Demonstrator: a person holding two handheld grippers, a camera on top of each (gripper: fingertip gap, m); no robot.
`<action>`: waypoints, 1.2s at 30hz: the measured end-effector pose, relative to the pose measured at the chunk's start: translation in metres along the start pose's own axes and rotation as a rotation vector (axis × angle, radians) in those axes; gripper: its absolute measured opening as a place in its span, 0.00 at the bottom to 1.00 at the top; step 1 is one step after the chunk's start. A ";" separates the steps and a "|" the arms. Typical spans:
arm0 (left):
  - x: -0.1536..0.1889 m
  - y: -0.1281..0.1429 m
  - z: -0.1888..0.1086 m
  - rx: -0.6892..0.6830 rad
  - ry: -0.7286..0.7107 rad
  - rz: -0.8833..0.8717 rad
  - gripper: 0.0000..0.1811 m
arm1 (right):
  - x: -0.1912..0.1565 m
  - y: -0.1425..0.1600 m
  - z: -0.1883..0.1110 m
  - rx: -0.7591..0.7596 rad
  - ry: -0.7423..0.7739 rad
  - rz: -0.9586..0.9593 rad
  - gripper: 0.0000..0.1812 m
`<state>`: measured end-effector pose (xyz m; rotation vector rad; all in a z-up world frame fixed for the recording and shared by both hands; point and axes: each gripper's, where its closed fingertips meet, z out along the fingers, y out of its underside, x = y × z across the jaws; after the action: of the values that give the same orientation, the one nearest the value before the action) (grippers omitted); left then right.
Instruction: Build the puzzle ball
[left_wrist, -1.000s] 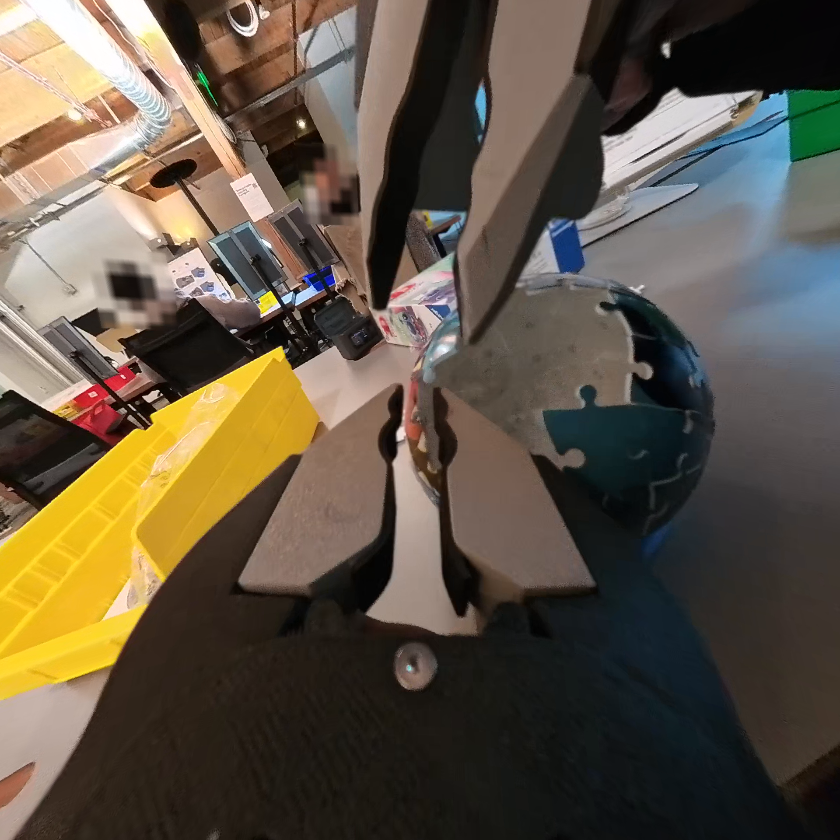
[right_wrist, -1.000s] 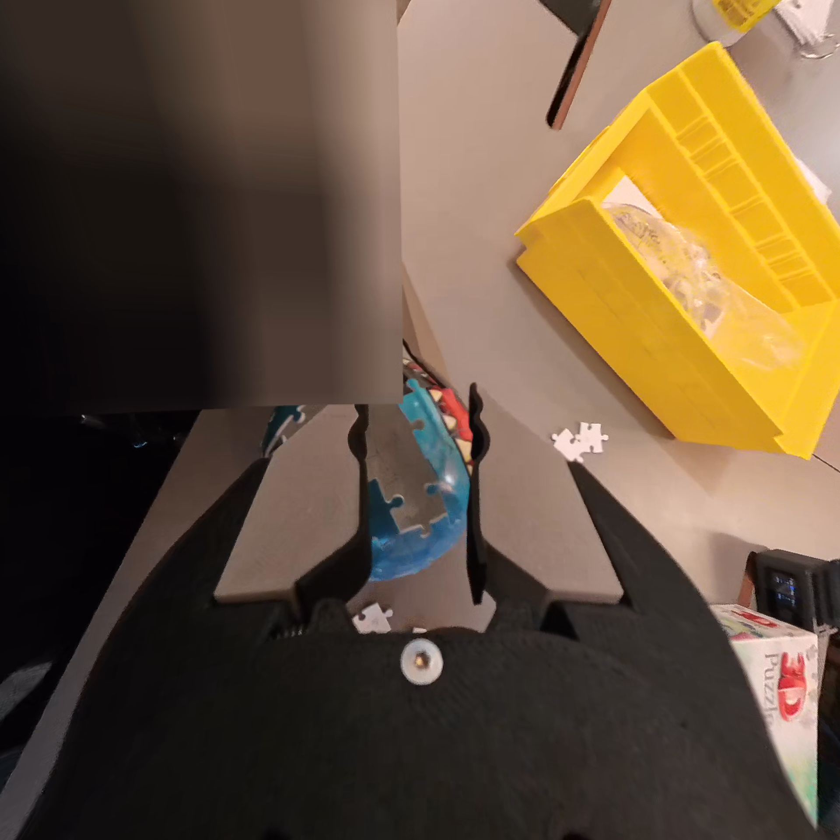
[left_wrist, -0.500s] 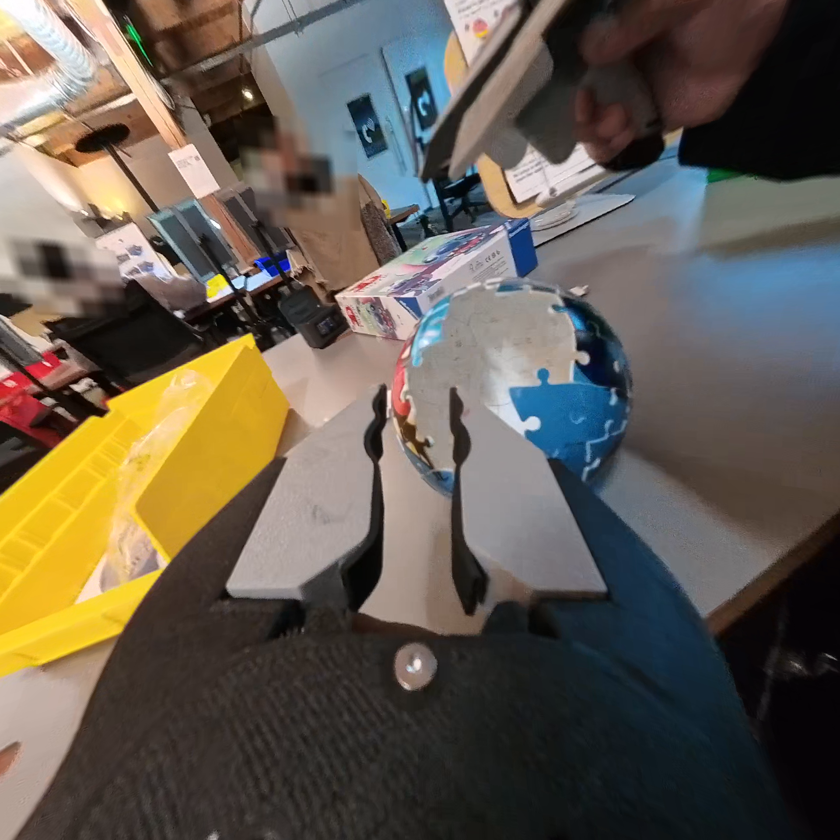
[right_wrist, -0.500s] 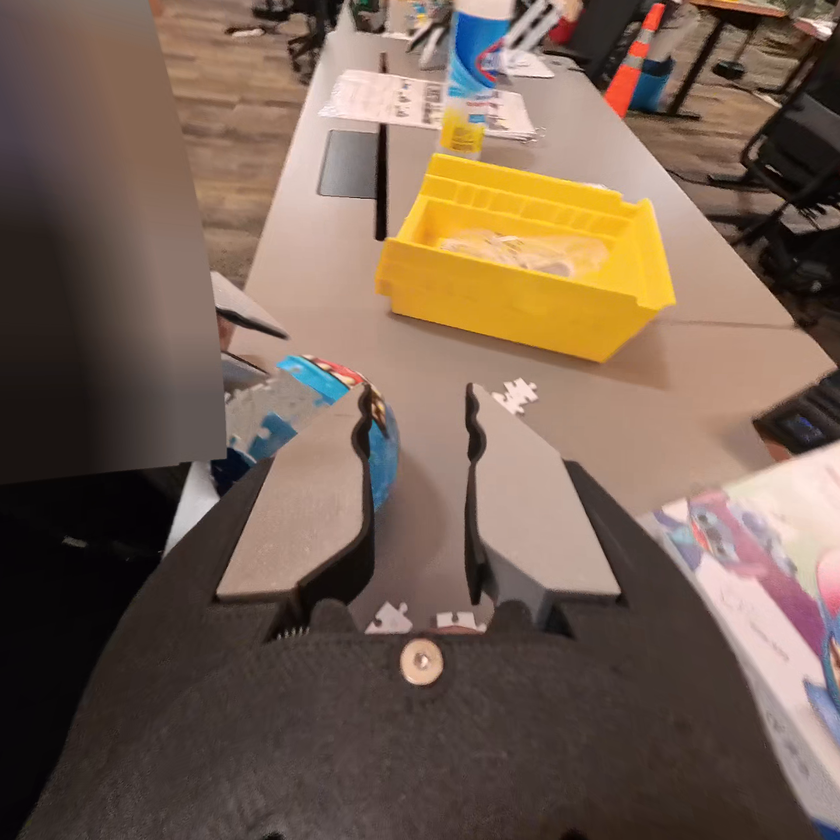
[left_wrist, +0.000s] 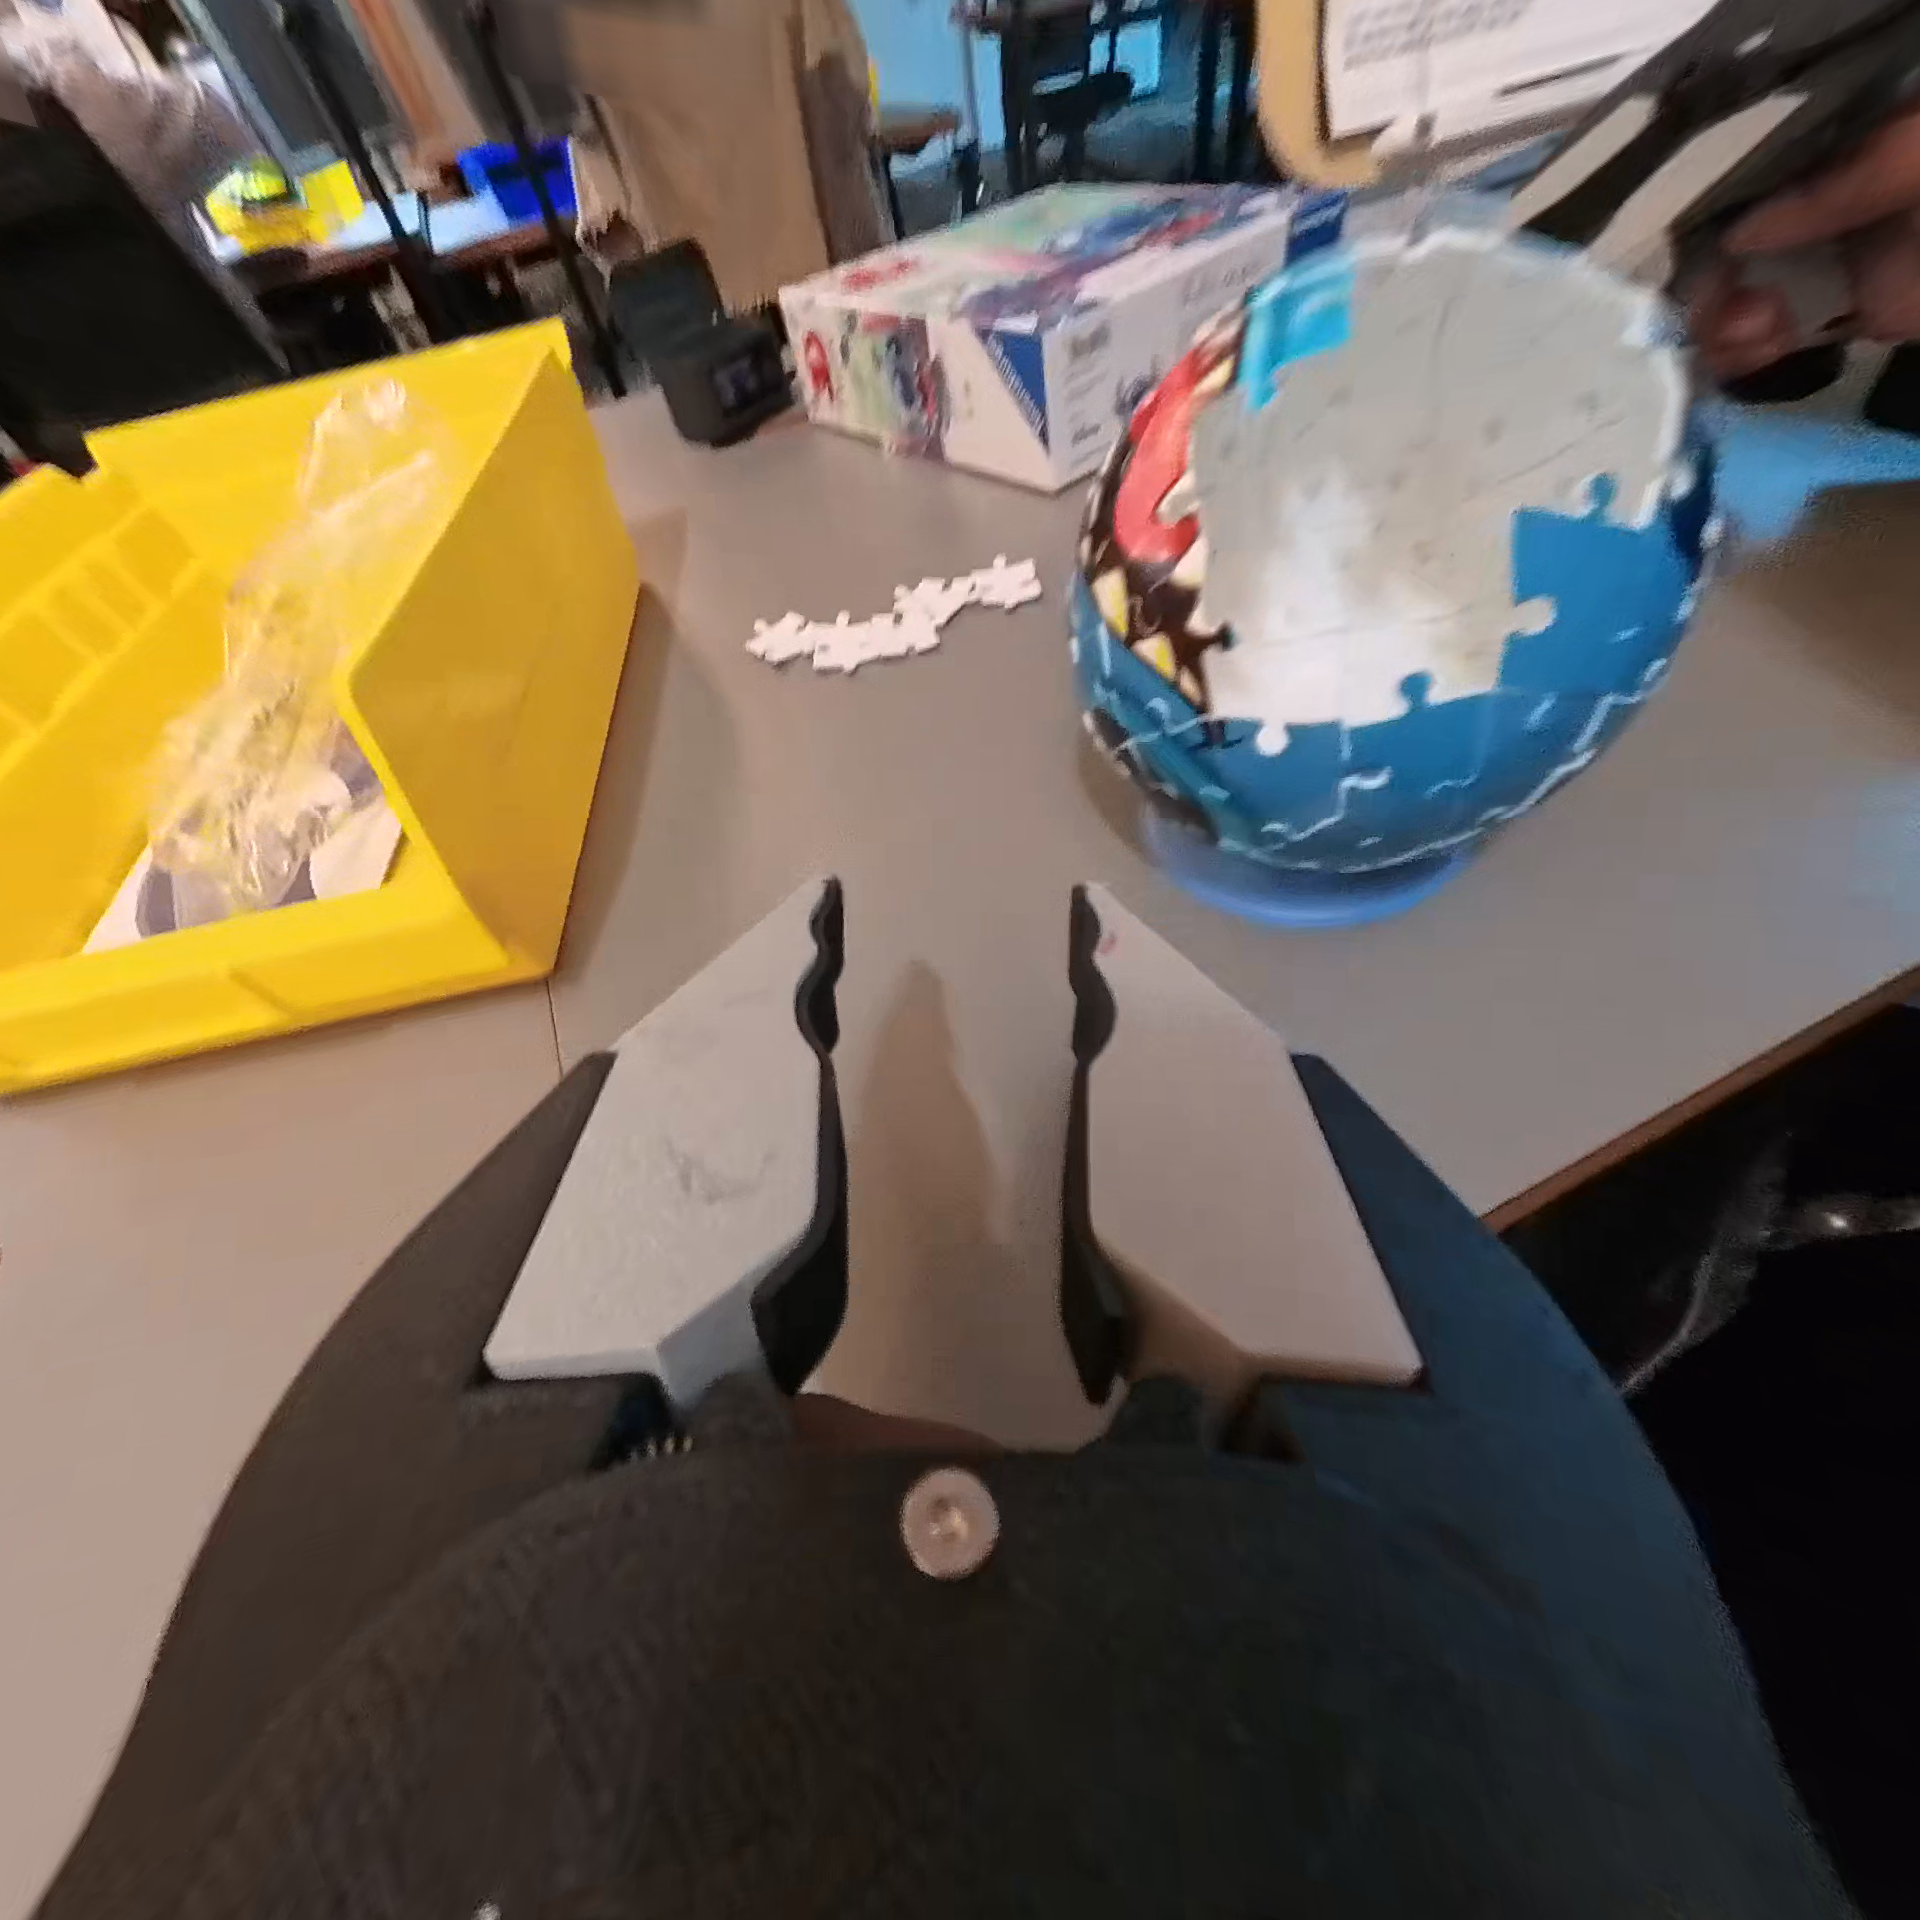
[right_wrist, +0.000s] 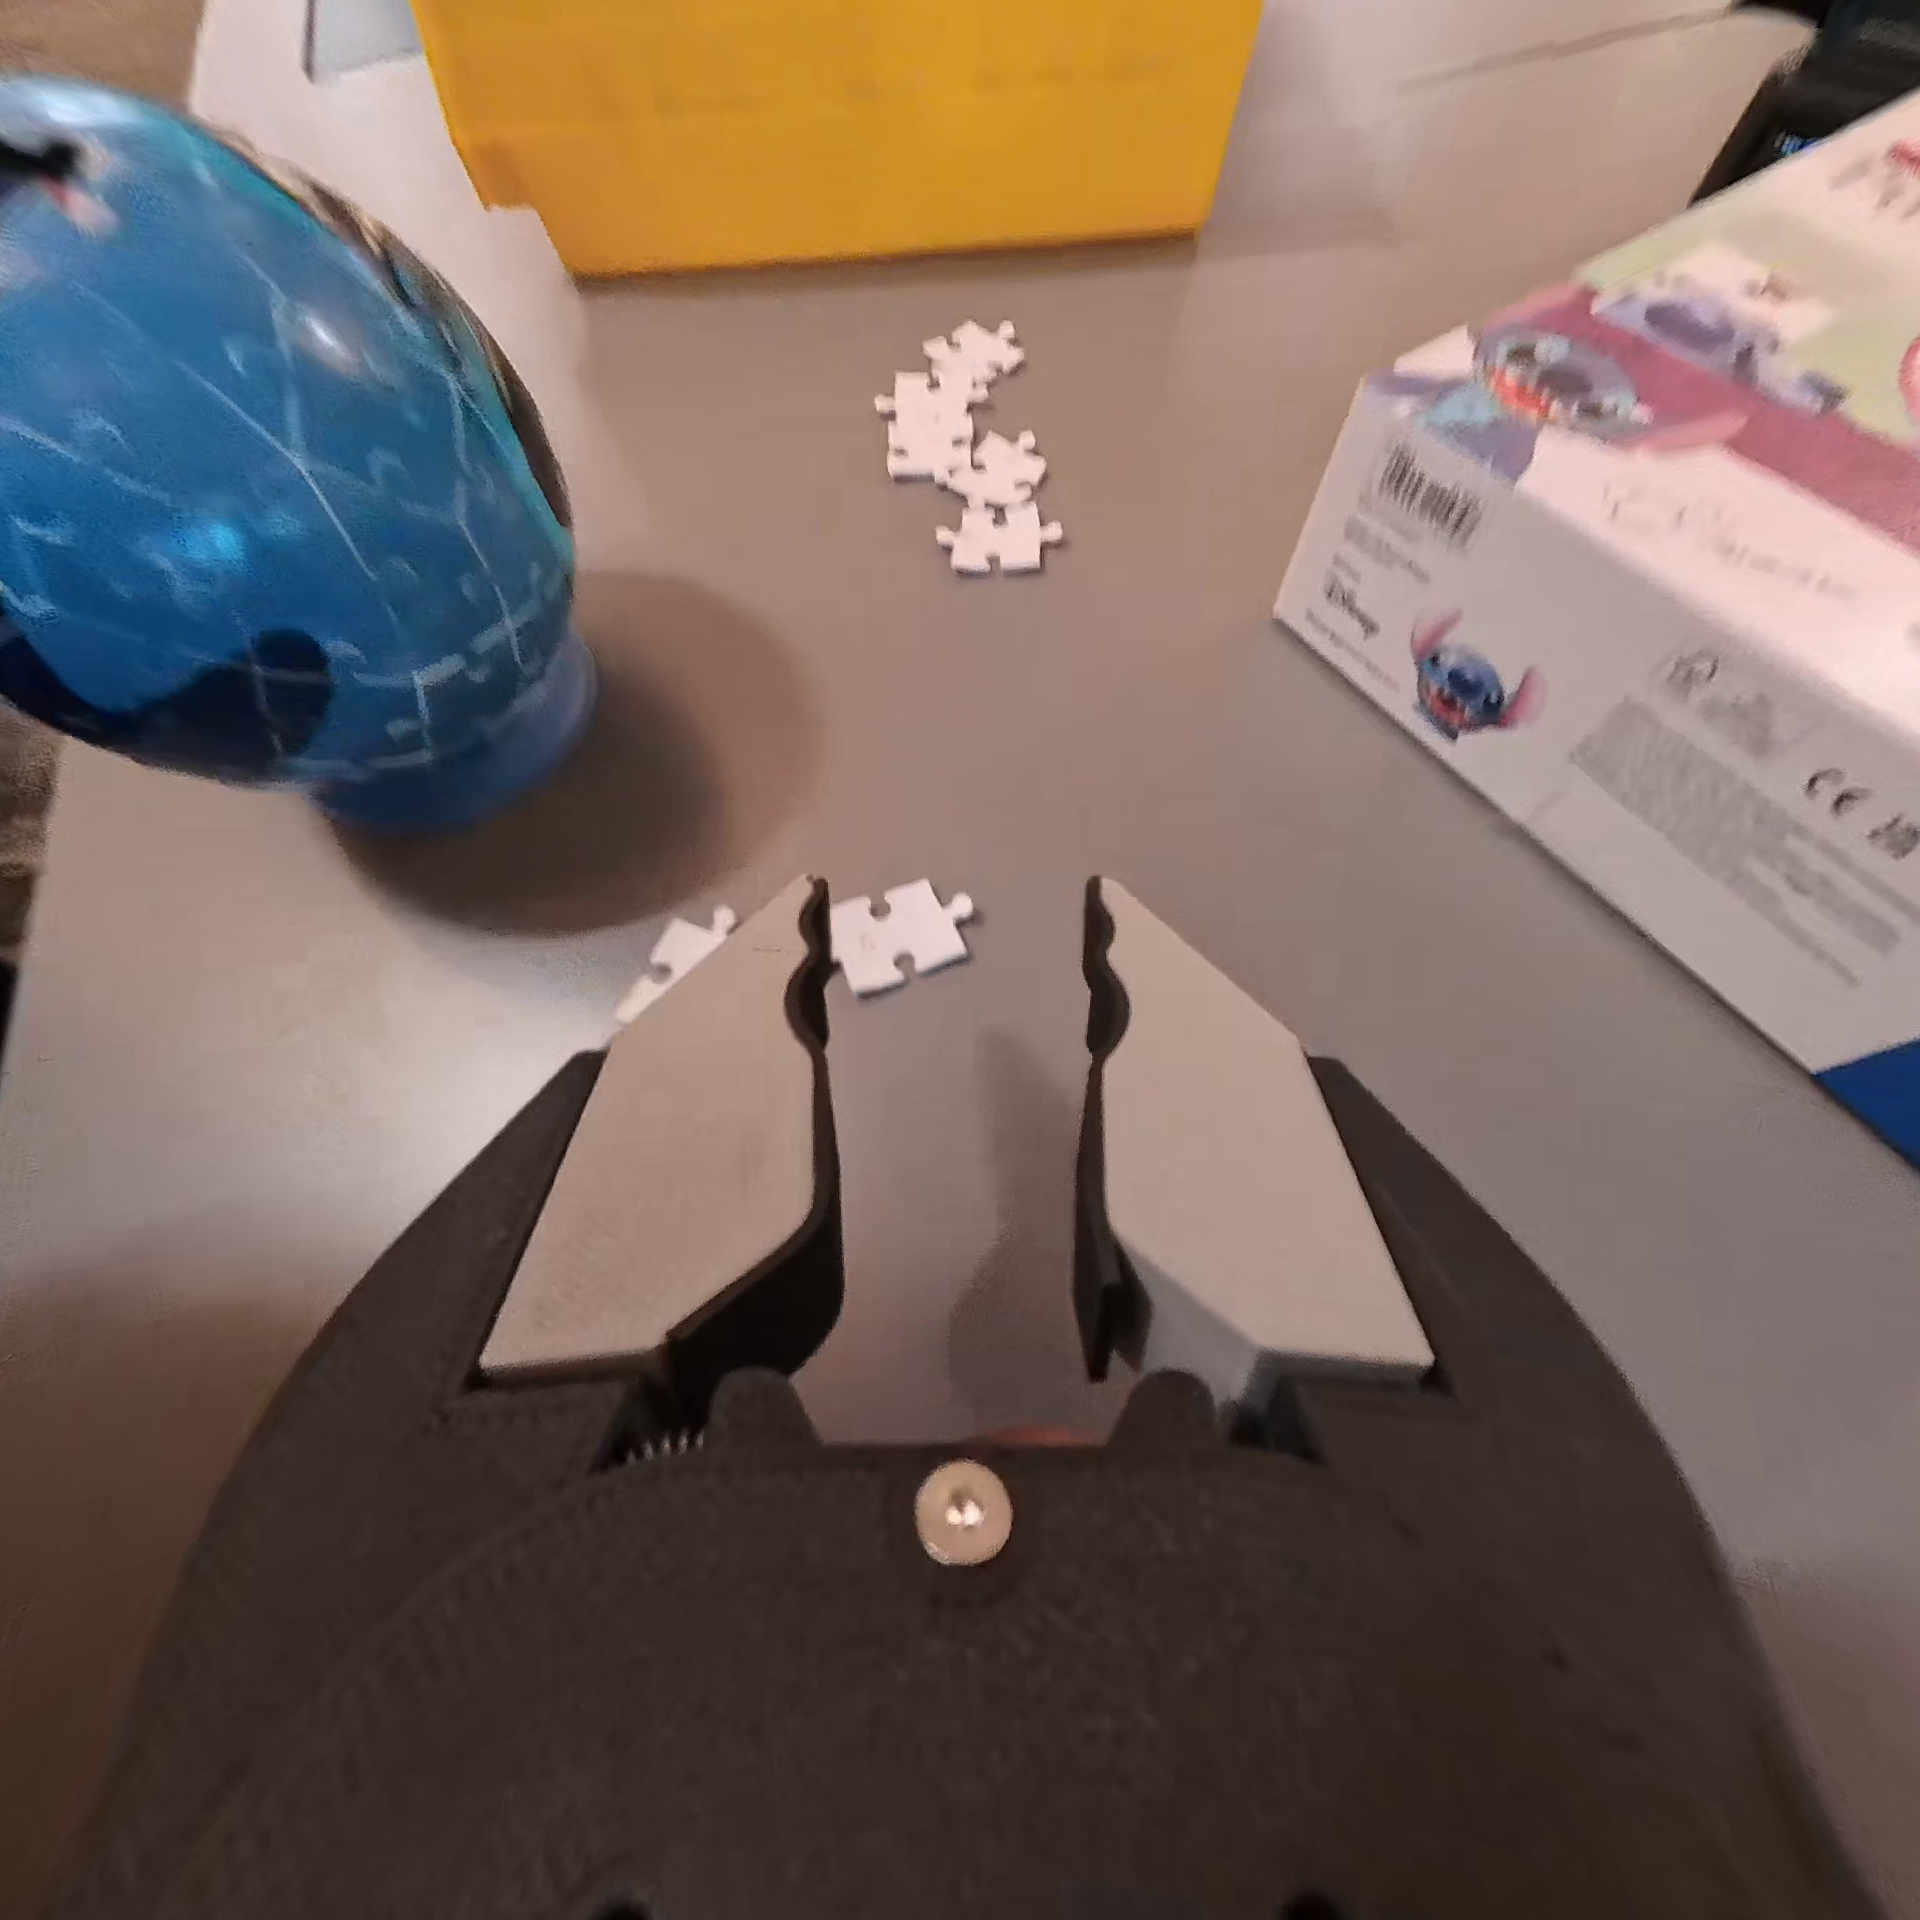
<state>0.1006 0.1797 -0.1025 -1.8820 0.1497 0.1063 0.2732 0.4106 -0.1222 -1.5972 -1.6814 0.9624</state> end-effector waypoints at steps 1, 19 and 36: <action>-0.001 0.006 0.003 -0.021 -0.003 -0.014 0.24 | 0.001 0.006 0.001 -0.023 0.006 -0.014 0.25; 0.055 0.015 0.019 -0.062 0.212 0.030 0.34 | -0.009 0.033 0.035 -0.208 -0.156 -0.246 0.21; 0.096 0.022 0.020 -0.135 0.301 0.102 0.33 | -0.068 0.041 0.028 -0.261 -0.117 -0.286 0.19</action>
<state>0.1918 0.1868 -0.1432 -2.0172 0.4546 -0.1004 0.2771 0.3407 -0.1682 -1.4263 -2.1199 0.7269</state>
